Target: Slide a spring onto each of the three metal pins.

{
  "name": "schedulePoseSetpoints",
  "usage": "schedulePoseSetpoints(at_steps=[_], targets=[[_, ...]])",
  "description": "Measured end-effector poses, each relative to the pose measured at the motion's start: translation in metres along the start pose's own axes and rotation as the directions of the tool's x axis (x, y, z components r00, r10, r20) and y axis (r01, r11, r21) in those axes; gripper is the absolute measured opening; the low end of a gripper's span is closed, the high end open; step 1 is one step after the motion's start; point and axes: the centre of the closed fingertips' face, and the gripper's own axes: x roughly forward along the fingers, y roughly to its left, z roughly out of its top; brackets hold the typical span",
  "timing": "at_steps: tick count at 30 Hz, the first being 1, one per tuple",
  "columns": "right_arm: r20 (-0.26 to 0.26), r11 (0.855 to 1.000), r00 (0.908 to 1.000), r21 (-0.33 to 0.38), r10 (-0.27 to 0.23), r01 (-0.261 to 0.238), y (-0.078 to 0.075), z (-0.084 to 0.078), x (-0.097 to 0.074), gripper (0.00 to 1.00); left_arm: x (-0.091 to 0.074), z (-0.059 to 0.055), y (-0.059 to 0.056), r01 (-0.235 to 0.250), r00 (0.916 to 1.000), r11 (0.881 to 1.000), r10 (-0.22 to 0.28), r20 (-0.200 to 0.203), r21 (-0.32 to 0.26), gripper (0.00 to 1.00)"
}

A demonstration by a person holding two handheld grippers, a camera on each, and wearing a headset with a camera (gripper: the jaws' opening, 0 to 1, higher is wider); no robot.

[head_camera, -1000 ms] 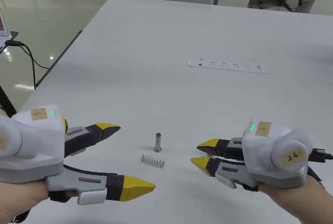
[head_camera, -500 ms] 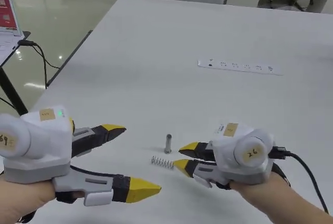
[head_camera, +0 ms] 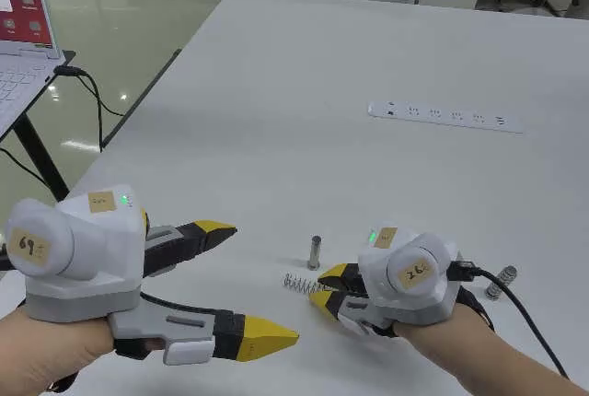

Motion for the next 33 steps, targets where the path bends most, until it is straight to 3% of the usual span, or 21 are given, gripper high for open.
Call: schedulePoseSetpoints(at_steps=[12,18,25,33], targets=[[0.001,0.999,0.9993,-0.011,0.038,-0.038,0.002,-0.003,0.001,0.08,0.0,-0.005,-0.003,-0.007,1.0,1.0,0.007,-0.007,-0.011,0.86],[-0.013,0.998,0.9992,-0.045,0.038,-0.039,0.005,-0.005,-0.004,0.07,0.006,-0.009,-0.011,-0.002,0.9999,1.0,0.002,-0.013,-0.013,0.85],[0.015,0.998,0.9994,-0.062,0.03,-0.029,0.001,0.003,-0.032,0.07,0.013,-0.006,-0.018,0.005,1.0,1.0,-0.005,-0.003,-0.008,0.84],[0.046,0.992,0.9978,-0.121,0.048,-0.042,0.0,0.006,-0.078,0.07,0.026,-0.008,-0.03,0.034,0.9993,0.999,-0.034,-0.014,0.005,0.82]])
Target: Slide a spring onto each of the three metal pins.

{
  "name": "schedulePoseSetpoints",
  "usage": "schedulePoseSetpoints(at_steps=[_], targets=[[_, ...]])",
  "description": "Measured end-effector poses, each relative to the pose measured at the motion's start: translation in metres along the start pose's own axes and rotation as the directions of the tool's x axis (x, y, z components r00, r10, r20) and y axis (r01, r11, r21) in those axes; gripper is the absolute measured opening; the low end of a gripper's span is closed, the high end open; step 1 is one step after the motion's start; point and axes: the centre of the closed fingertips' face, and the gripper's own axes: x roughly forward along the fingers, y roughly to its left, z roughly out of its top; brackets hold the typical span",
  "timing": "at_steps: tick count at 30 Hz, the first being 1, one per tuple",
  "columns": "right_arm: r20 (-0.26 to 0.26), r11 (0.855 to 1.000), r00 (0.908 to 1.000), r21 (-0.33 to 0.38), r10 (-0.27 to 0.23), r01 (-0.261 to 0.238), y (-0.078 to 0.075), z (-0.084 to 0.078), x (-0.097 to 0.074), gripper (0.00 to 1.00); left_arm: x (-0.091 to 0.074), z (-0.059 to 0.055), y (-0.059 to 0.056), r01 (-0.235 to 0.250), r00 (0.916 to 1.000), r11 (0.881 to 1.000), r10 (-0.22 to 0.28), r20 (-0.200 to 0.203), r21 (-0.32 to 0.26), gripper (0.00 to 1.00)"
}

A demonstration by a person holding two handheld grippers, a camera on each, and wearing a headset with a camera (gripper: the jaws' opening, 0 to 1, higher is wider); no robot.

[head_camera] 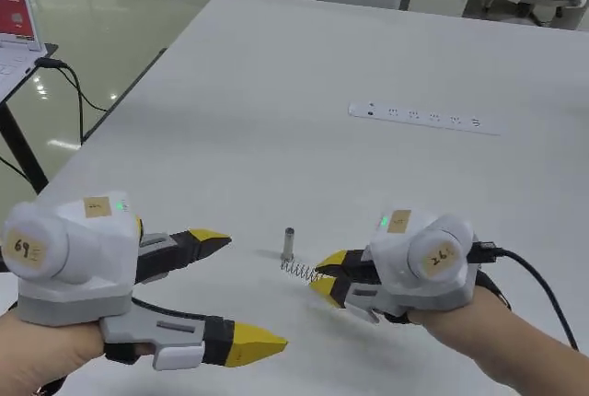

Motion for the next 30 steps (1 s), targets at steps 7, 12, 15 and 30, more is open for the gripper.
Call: schedulePoseSetpoints(at_steps=[7,12,15,30], targets=[[-0.017,1.0,0.9998,-0.024,-0.003,0.002,-0.003,-0.015,-0.034,0.07,0.021,0.004,-0.01,0.045,0.9989,0.999,-0.045,-0.009,0.023,0.8],[-0.048,0.999,0.9987,-0.035,-0.017,0.015,-0.007,-0.03,-0.05,0.07,0.038,0.005,-0.017,0.084,0.9964,0.996,-0.083,-0.014,0.026,0.77],[-0.053,0.999,0.9984,-0.046,-0.017,0.015,-0.007,-0.035,-0.058,0.07,0.046,0.002,-0.02,0.108,0.9938,0.994,-0.108,-0.027,0.031,0.76],[-0.044,0.99,0.9975,-0.13,0.056,-0.061,0.003,-0.036,-0.065,0.07,0.072,0.0,-0.03,0.223,0.9737,0.973,-0.219,-0.062,0.055,0.52]])
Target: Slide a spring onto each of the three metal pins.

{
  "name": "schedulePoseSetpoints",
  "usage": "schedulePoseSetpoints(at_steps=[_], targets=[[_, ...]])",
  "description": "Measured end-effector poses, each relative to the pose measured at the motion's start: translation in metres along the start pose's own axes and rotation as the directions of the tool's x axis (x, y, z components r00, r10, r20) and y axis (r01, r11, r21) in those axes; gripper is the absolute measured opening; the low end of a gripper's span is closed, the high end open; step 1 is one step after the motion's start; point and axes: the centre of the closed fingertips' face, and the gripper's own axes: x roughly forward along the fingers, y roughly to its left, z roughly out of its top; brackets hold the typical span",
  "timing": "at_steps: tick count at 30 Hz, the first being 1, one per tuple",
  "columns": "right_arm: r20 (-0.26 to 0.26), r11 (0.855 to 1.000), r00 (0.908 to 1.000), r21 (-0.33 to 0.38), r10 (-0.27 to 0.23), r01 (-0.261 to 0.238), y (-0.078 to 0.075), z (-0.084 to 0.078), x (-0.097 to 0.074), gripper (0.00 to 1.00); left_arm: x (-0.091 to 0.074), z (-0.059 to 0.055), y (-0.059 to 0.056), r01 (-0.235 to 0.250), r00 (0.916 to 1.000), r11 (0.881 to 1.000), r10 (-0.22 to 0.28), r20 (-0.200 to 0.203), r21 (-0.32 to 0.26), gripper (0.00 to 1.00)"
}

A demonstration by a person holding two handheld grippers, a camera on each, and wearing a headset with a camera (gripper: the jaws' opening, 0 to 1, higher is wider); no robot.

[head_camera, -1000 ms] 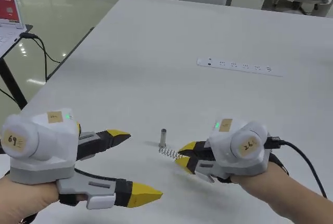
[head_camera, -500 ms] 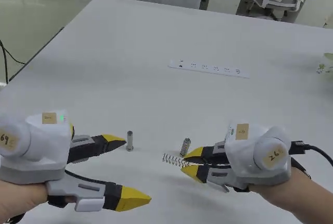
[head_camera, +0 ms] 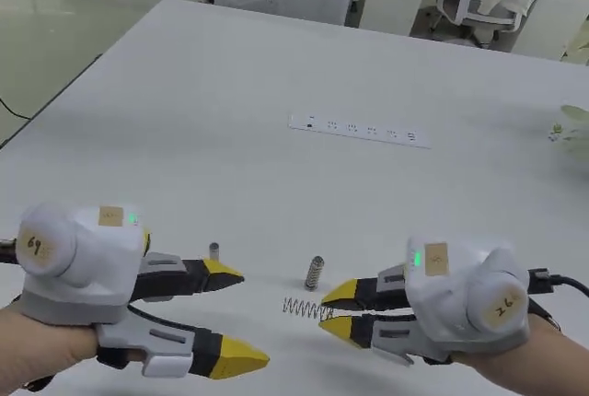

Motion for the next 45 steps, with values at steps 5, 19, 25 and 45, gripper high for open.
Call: schedulePoseSetpoints(at_steps=[5,19,25,45], targets=[[0.034,0.999,0.999,-0.015,0.03,-0.029,0.006,0.009,0.002,0.07,0.012,0.006,-0.001,0.03,0.9995,0.999,-0.03,0.003,0.016,0.47],[0.06,0.999,0.997,-0.022,0.048,-0.047,0.008,0.016,-0.003,0.07,0.026,0.011,-0.006,0.104,0.9944,0.994,-0.105,0.017,0.033,0.18],[0.063,0.998,0.9964,-0.033,0.057,-0.055,0.008,0.018,-0.003,0.07,0.027,0.012,-0.008,0.123,0.9923,0.991,-0.123,0.014,0.052,0.05],[0.072,0.998,0.9952,0.017,0.065,-0.067,0.01,0.013,-0.004,0.08,0.028,0.008,-0.014,0.179,0.9839,0.98,-0.178,-0.018,0.092,0.02]])
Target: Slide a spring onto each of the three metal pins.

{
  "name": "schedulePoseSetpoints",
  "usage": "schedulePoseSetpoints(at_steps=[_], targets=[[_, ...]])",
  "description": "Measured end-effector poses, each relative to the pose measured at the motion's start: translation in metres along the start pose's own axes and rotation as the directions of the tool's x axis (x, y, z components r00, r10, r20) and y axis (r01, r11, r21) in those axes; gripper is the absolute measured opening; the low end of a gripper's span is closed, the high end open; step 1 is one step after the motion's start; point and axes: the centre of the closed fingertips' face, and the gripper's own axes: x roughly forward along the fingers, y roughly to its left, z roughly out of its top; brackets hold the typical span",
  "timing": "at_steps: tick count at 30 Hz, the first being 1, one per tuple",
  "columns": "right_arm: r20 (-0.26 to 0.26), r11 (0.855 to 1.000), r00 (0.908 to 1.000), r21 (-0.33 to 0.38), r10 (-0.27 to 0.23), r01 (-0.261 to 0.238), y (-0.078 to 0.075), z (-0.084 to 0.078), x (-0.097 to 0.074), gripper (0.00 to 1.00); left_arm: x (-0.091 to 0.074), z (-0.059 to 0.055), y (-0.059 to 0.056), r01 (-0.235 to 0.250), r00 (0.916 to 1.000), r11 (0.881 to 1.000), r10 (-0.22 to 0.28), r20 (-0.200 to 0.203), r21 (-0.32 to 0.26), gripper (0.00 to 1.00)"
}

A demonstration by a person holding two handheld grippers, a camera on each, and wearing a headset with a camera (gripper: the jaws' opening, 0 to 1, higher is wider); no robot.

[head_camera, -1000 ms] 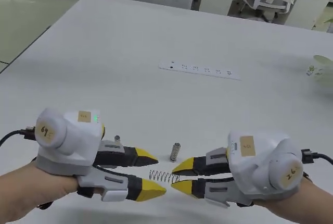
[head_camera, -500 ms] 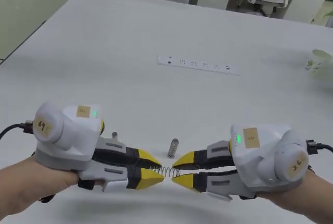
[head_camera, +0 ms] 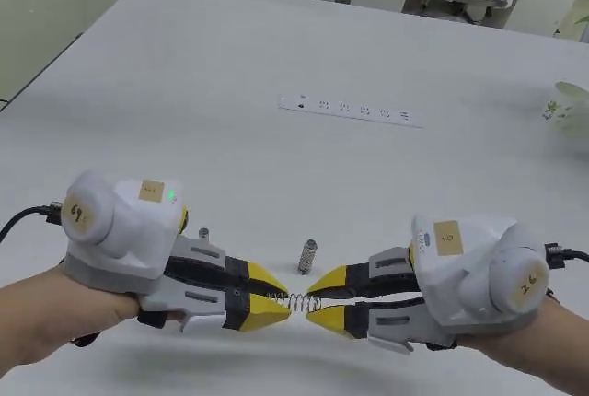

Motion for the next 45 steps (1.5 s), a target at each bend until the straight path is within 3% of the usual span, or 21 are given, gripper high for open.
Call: schedulePoseSetpoints(at_steps=[7,14,22,35,45], targets=[[-0.013,0.999,0.9999,0.042,-0.006,0.006,0.001,-0.01,-0.005,0.1,-0.001,0.002,0.0,0.001,1.0,1.0,-0.001,0.002,-0.003,0.02],[0.029,0.997,0.9996,0.081,-0.005,0.003,0.0,-0.004,-0.004,0.11,0.0,0.002,-0.003,0.016,0.9998,1.0,-0.016,-0.011,0.002,0.02],[0.036,0.995,0.9993,0.099,0.005,-0.009,0.002,-0.003,-0.003,0.07,0.002,0.001,-0.004,0.031,0.9993,0.999,-0.031,-0.023,0.01,0.02],[0.019,1.0,0.9994,0.0,-0.028,0.028,-0.003,0.005,-0.008,0.07,0.005,-0.002,0.001,0.009,0.999,0.999,-0.007,-0.044,0.032,0.02],[0.048,0.999,0.9988,-0.034,0.005,-0.003,0.001,0.021,-0.009,0.07,0.007,-0.009,-0.002,0.009,0.9961,0.997,-0.003,-0.088,0.071,0.02]])
